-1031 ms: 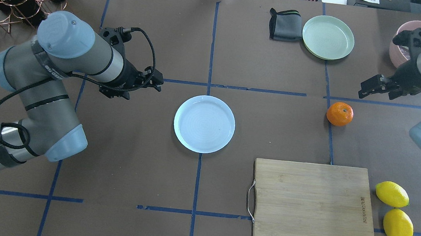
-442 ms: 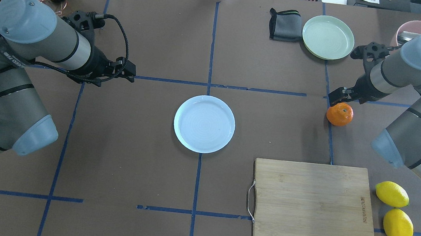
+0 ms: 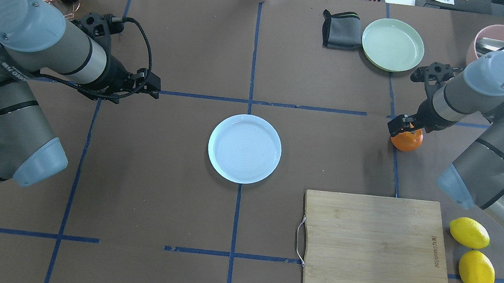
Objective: Pick orange to plate
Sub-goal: 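Close the right gripper on the orange while the left gripper releases the plate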
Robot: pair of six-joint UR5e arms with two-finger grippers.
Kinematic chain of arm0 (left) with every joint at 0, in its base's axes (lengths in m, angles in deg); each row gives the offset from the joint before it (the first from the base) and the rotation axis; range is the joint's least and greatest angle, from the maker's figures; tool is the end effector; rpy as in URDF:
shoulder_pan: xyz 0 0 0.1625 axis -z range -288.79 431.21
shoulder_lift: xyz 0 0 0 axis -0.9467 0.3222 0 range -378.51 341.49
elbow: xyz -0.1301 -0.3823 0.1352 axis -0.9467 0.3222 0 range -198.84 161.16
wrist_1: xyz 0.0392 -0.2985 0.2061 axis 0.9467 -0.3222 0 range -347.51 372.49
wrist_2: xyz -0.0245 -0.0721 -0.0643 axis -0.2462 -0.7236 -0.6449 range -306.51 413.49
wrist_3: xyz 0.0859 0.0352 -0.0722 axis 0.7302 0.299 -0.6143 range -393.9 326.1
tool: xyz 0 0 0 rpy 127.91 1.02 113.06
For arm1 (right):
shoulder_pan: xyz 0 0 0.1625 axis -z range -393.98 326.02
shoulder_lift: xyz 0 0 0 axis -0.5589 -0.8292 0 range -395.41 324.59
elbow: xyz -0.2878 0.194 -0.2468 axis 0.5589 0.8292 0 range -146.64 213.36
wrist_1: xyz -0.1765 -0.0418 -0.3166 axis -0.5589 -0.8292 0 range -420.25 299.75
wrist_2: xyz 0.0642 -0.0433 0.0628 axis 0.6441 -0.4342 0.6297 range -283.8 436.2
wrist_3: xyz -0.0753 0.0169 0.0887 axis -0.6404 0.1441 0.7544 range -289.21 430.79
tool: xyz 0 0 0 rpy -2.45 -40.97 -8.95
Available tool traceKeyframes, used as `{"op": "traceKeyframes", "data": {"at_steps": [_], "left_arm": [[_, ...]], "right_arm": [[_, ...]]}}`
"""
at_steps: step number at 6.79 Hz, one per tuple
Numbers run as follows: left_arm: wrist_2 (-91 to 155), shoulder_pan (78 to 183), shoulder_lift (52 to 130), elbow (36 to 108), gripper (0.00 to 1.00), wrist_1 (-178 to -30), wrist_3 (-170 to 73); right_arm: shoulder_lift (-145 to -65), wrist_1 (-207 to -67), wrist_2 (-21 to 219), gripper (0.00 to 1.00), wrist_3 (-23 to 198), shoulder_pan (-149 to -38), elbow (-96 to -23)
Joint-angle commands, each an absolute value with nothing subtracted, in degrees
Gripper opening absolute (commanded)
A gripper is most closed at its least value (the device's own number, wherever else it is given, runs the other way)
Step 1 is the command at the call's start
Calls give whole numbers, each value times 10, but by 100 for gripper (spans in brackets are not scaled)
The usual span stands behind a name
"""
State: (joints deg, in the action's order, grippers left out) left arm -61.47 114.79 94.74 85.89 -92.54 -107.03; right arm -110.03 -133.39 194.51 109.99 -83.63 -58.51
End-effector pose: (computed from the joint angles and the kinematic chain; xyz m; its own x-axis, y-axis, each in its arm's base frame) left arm 0.3631 -0.4611 0.3293 0.5275 -0.1390 -0.8381 0.2381 0.9712 -0.0112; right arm -0.3151 -0.4907 0.5021 0.7253 -0.2001 0.6588 0.1001 0.9773 0.1866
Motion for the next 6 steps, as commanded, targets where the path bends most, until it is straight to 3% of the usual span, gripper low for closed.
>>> {"op": "traceKeyframes", "data": {"at_steps": [1, 2, 3, 4, 5, 6], "left_arm": [[-615, 1148, 946, 859, 100, -925, -1070], [-615, 1148, 946, 858, 100, -925, -1070], [-615, 1148, 946, 859, 100, -925, -1070], [-615, 1148, 945, 858, 100, -925, -1070], [-615, 1148, 944, 859, 100, -925, -1061], [-615, 1155, 928, 866, 100, -925, -970]], "right_arm": [[-1099, -1333, 1943, 100, 1101, -826, -565], [-1095, -1334, 1943, 100, 1103, -824, -559], [-1091, -1334, 1944, 62, 1104, -823, -558], [-1091, -1333, 1945, 11, 1096, -824, -560], [-1083, -1334, 1950, 0, 1095, -830, -566], [-1069, -1343, 1952, 0, 1101, -835, -587]]}}
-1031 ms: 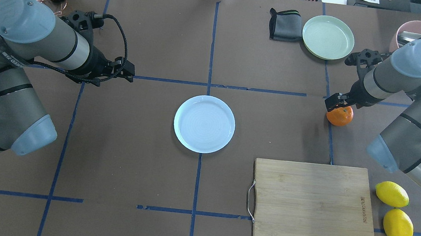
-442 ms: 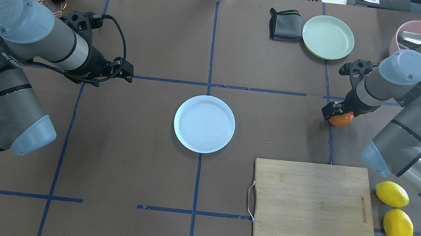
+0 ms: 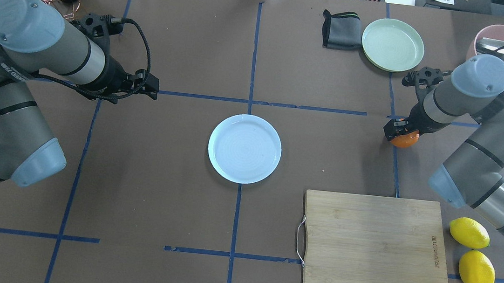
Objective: Pick orange to plate
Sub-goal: 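Carry the orange with the right gripper over the plate while the left arm withdraws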
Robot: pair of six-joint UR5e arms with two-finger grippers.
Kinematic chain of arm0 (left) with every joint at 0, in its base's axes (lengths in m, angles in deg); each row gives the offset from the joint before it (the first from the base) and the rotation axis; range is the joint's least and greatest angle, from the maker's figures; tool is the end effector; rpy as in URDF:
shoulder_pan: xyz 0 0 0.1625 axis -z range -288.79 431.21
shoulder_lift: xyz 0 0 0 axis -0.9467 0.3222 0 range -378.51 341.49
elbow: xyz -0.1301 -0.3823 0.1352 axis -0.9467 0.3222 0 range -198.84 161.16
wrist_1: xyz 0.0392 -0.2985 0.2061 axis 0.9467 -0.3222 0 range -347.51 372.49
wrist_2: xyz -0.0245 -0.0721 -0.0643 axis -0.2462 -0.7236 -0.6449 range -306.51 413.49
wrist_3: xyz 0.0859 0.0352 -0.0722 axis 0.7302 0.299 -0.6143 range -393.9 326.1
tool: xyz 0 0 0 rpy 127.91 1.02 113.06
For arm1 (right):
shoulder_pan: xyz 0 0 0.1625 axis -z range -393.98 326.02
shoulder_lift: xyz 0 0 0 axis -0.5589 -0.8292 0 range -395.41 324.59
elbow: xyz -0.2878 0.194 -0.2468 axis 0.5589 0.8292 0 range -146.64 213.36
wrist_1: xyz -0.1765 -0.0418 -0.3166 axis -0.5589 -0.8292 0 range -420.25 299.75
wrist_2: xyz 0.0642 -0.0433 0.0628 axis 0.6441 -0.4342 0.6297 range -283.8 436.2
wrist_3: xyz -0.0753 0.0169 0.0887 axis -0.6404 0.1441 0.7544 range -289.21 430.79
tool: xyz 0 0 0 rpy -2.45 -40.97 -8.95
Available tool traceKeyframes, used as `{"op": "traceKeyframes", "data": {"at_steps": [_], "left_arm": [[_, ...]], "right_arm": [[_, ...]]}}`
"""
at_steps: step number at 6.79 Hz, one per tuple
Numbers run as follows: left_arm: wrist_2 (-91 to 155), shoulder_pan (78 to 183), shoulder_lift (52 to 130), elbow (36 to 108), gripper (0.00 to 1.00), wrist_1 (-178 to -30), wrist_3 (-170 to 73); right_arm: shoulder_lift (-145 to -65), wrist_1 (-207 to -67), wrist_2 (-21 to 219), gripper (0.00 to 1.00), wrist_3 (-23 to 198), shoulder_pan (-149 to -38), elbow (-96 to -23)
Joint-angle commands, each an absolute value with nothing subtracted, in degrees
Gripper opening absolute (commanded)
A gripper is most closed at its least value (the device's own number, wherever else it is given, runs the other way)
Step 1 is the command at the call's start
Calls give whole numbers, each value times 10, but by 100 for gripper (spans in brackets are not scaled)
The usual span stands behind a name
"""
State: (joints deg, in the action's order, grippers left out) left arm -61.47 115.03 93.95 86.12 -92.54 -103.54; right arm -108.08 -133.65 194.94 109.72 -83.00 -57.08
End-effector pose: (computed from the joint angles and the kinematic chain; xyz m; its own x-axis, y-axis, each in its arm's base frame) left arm 0.3588 -0.4604 0.3356 0.5466 -0.0875 -0.8328 0.2093 0.9772 0.0347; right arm -0.3295 -0.4964 0.4941 0.7165 -0.2152 0.6635 0.1169 0.9748 0.1899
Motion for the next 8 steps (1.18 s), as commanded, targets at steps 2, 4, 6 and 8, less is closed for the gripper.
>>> {"op": "traceKeyframes", "data": {"at_steps": [2, 4, 6, 8], "left_arm": [[-616, 1214, 886, 872, 100, -920, -823], [-616, 1263, 860, 884, 100, -875, -731], [-617, 1289, 840, 895, 100, -878, -737], [-612, 1292, 845, 900, 100, -881, -733]], "right_arm": [[-1046, -1349, 1952, 0, 1127, -826, -620], [-981, -1385, 1946, 0, 1205, -780, -621], [-918, -1390, 1897, 0, 1283, -708, -611], [-852, -1391, 1852, 0, 1318, -663, -565]]}}
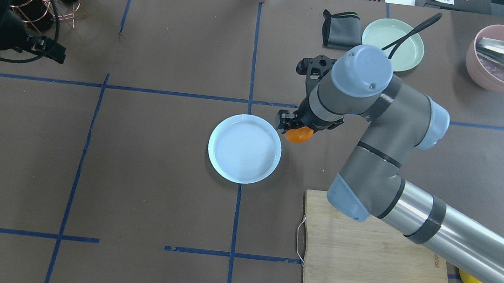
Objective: Pick orange to plate
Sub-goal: 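Carry the orange with the right gripper over the plate while the left arm withdraws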
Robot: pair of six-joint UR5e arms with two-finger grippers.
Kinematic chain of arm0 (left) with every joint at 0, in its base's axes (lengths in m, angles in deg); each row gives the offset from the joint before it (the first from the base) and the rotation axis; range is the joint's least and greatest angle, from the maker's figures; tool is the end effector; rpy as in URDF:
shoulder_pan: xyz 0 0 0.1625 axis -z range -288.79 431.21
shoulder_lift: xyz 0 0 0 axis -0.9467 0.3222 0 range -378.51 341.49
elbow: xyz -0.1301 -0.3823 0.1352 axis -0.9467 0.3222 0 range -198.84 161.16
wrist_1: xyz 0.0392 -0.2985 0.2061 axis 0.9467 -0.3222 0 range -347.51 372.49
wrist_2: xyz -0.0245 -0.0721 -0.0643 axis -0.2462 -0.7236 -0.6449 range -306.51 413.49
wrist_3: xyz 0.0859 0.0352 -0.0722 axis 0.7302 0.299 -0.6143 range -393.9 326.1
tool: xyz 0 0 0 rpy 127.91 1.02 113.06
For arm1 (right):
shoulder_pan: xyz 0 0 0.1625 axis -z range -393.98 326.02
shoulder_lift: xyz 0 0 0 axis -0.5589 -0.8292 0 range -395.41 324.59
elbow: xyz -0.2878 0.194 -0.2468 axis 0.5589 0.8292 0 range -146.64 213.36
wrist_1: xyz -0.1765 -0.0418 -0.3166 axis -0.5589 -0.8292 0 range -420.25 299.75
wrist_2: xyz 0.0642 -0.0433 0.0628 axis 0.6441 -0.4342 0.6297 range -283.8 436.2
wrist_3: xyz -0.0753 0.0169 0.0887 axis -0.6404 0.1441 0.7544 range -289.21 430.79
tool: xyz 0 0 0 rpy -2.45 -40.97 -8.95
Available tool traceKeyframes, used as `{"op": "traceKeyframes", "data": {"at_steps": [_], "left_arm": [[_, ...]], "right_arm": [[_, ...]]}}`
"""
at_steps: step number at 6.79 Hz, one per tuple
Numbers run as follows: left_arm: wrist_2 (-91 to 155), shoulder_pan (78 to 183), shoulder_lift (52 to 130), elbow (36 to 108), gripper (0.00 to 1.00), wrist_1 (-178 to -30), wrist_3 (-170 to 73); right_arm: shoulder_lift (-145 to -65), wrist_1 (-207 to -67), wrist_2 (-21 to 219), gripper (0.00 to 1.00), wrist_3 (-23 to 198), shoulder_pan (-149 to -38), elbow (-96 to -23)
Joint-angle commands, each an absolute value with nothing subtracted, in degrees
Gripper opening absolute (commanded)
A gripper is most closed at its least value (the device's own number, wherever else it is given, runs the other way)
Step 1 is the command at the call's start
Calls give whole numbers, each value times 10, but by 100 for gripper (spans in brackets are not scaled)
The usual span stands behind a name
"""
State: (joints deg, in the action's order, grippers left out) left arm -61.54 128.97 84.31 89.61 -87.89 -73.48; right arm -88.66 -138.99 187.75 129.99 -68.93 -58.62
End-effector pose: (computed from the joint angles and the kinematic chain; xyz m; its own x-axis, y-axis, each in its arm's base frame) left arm 0.2120 -0.4929 0.4148 0.7290 0.1531 -0.6672 0.0857 0.9466 0.3108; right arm -0.4956 -0.4563 0.2851 0.6073 -0.1566 0.7789 0.0102 0.9818 0.1895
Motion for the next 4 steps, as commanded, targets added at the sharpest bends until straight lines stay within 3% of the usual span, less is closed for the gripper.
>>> {"op": "traceKeyframes", "data": {"at_steps": [1, 4], "left_arm": [[-612, 1301, 841, 899, 100, -882, -732], [-616, 1334, 817, 876, 100, -875, -727]], "right_arm": [[-836, -1392, 1842, 0, 1320, -648, -545], [-781, -1397, 1811, 0, 1320, -623, -469]]}}
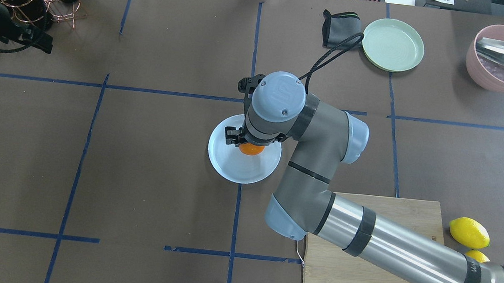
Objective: Pick orange to plate
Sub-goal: 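Carry the orange with the right gripper over the plate while the left arm withdraws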
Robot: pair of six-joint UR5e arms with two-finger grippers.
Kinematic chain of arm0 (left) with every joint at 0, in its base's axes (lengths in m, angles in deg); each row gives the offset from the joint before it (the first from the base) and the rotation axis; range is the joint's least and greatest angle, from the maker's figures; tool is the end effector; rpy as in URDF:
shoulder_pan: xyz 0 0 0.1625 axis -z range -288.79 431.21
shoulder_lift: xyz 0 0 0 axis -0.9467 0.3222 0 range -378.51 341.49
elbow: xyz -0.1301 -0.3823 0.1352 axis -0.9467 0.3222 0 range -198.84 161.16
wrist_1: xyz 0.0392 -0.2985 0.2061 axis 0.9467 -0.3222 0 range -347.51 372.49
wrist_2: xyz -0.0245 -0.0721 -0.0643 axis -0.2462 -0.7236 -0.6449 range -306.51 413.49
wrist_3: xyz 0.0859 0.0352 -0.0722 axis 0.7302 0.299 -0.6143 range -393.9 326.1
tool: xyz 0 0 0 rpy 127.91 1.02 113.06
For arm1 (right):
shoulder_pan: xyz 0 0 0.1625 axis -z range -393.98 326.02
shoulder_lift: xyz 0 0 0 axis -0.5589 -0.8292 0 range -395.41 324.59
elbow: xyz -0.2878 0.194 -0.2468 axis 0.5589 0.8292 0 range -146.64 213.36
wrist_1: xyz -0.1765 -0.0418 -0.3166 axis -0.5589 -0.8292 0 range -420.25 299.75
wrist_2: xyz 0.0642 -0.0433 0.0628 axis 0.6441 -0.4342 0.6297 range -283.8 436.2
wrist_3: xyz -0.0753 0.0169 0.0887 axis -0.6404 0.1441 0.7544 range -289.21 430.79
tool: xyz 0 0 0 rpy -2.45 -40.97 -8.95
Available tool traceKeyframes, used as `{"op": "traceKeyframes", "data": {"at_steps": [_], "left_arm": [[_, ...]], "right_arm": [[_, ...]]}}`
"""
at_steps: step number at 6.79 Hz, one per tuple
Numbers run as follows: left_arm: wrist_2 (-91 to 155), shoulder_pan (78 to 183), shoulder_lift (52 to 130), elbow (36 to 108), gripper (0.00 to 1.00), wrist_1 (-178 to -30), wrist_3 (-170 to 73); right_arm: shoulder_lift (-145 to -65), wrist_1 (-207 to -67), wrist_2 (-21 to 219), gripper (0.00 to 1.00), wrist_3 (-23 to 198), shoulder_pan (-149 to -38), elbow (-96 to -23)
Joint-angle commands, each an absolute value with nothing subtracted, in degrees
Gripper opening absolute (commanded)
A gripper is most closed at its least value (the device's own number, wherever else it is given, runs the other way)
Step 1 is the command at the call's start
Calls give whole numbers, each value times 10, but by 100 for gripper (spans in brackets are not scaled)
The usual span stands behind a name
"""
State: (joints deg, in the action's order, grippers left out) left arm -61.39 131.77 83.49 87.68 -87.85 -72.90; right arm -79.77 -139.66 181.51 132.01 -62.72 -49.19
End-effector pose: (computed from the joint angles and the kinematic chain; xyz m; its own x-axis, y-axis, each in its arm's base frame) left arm 0.1881 -0.5041 0.4374 0.7540 0.0983 -0.6495 0.1183 0.9522 0.2815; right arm -0.5843 -0.4370 0.2499 0.6457 -0.1755 0.7431 0.0242 0.9775 0.2097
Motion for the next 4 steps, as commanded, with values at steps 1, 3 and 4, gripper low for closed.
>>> {"op": "traceKeyframes", "data": {"at_steps": [1, 3, 4], "left_arm": [[-617, 1347, 802, 879, 100, -876, -715], [-620, 1388, 765, 879, 100, -874, -603], [-666, 1413, 746, 872, 100, -872, -545]], "right_arm": [[-780, -1397, 1812, 0, 1320, -624, -466], [-783, -1403, 1812, 100, 1320, -629, -475], [-782, -1442, 1822, 100, 1315, -646, -497]]}}
